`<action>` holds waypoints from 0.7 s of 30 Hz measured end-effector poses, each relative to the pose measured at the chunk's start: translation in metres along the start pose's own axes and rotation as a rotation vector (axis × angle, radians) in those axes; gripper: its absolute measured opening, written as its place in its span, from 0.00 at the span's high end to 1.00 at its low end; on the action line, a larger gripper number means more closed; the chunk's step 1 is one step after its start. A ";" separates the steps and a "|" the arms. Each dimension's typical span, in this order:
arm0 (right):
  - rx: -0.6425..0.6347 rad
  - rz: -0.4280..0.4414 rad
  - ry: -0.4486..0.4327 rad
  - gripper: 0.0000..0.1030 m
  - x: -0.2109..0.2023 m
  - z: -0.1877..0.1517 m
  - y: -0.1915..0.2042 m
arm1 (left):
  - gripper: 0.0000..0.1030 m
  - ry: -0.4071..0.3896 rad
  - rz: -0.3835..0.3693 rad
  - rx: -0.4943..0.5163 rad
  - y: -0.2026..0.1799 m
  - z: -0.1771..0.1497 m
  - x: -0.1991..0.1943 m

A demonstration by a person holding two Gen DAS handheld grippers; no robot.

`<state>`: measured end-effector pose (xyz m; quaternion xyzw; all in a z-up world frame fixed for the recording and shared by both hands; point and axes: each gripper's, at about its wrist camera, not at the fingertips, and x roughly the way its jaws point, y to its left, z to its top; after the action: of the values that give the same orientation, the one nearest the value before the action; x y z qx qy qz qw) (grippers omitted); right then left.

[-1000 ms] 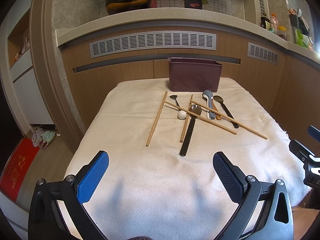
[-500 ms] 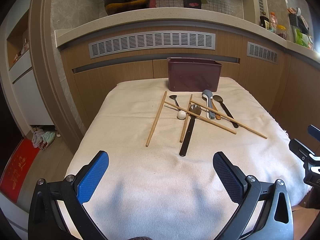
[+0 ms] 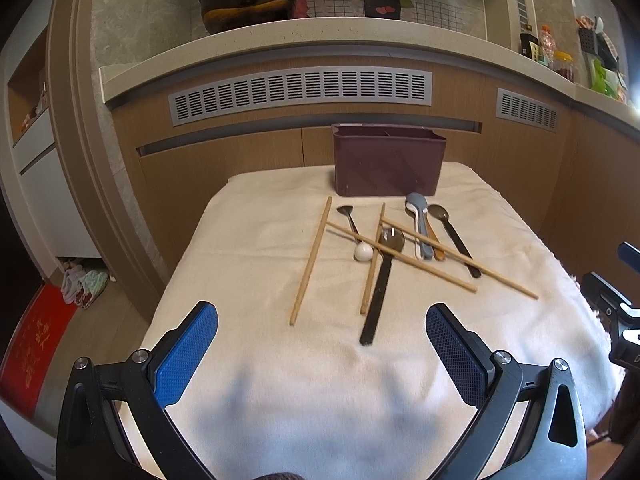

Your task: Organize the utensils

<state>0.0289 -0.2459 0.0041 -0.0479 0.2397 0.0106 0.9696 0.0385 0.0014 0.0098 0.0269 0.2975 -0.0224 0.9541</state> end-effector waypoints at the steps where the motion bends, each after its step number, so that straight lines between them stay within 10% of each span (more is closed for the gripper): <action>1: 0.000 -0.006 -0.010 0.00 0.004 0.008 -0.001 | 0.00 -0.005 0.000 0.000 0.001 0.007 0.004; 10: -0.057 -0.033 0.005 0.00 0.086 0.090 0.005 | 0.00 -0.033 -0.028 0.024 0.024 0.099 0.059; 21: -0.049 0.099 0.274 0.06 0.229 0.106 0.047 | 0.00 0.074 -0.048 -0.033 0.059 0.144 0.162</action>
<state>0.2783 -0.1891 -0.0135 -0.0605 0.3717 0.0576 0.9246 0.2569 0.0464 0.0378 0.0048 0.3337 -0.0393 0.9418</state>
